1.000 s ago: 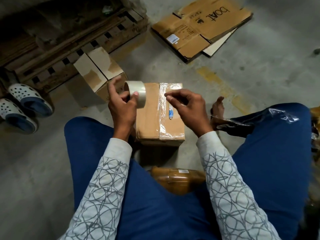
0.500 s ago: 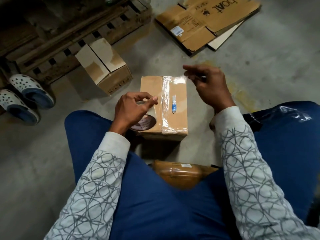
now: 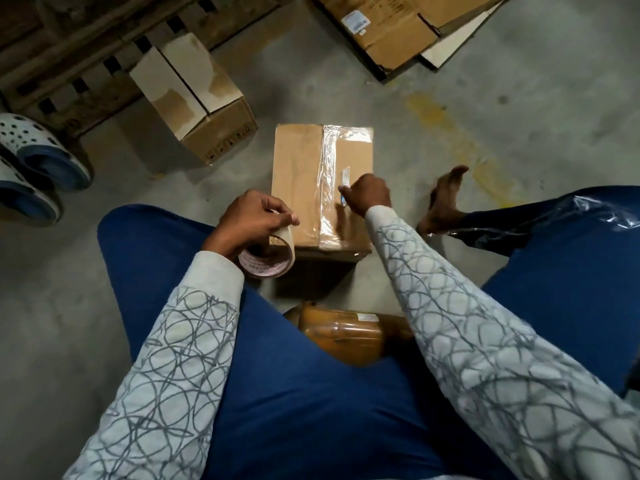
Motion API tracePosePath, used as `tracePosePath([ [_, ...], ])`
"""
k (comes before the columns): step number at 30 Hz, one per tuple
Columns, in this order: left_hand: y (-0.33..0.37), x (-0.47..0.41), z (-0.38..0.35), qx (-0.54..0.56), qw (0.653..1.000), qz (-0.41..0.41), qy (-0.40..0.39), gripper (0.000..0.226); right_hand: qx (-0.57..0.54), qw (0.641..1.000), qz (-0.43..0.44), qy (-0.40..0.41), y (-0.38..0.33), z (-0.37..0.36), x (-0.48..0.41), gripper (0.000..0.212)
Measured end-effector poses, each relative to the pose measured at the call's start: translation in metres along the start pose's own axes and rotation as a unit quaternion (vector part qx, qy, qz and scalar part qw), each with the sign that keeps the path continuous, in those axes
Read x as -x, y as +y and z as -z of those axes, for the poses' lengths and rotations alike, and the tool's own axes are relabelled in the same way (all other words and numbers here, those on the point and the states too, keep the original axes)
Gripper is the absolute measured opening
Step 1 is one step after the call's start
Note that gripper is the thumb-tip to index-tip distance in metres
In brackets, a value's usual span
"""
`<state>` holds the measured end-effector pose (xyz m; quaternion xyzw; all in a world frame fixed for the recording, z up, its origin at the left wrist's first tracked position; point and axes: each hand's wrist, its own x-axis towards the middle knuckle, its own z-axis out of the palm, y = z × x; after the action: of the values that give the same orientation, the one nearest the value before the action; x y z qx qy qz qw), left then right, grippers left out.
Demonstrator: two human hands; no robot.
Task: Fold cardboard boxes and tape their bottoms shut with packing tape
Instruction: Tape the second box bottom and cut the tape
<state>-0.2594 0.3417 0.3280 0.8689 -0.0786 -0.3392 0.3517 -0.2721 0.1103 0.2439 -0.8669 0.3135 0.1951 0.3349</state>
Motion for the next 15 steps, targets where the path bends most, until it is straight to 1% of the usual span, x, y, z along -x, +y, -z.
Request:
tracePosePath([
  [3, -0.008, -0.001, -0.002, 0.007, 1.000, 0.018, 0.002, 0.013, 0.005, 0.999, -0.029, 0.039, -0.004, -0.034, -0.002, 0.055],
  [5, -0.012, 0.001, 0.000, 0.014, 0.999, 0.030, 0.004, 0.022, -0.010, 0.996, -0.050, 0.068, -0.007, -0.043, -0.005, 0.054],
  [7, -0.016, 0.003, 0.002, 0.032, 0.998, 0.047, 0.009, 0.028, -0.011, 0.996, -0.063, 0.062, -0.009, -0.043, -0.008, 0.049],
  [9, -0.018, 0.005, 0.004, 0.062, 0.996, 0.064, -0.002, 0.026, 0.005, 0.998, -0.050, 0.047, -0.007, -0.034, -0.011, 0.042],
  [11, -0.019, 0.006, 0.007, 0.071, 0.995, 0.068, -0.021, 0.015, 0.014, 0.998, -0.033, 0.044, -0.006, -0.017, -0.010, 0.037],
  [13, -0.022, 0.008, 0.011, 0.069, 0.996, 0.060, -0.021, 0.005, -0.030, 0.999, -0.008, 0.040, -0.006, 0.001, -0.006, 0.027],
  [14, -0.024, 0.008, 0.013, 0.068, 0.996, 0.055, -0.015, 0.005, -0.083, 0.996, 0.015, 0.030, -0.007, 0.008, 0.001, 0.018],
  [15, -0.025, 0.008, 0.015, 0.069, 0.996, 0.053, -0.008, 0.005, -0.160, 0.987, 0.026, 0.017, -0.009, 0.016, 0.014, 0.009],
])
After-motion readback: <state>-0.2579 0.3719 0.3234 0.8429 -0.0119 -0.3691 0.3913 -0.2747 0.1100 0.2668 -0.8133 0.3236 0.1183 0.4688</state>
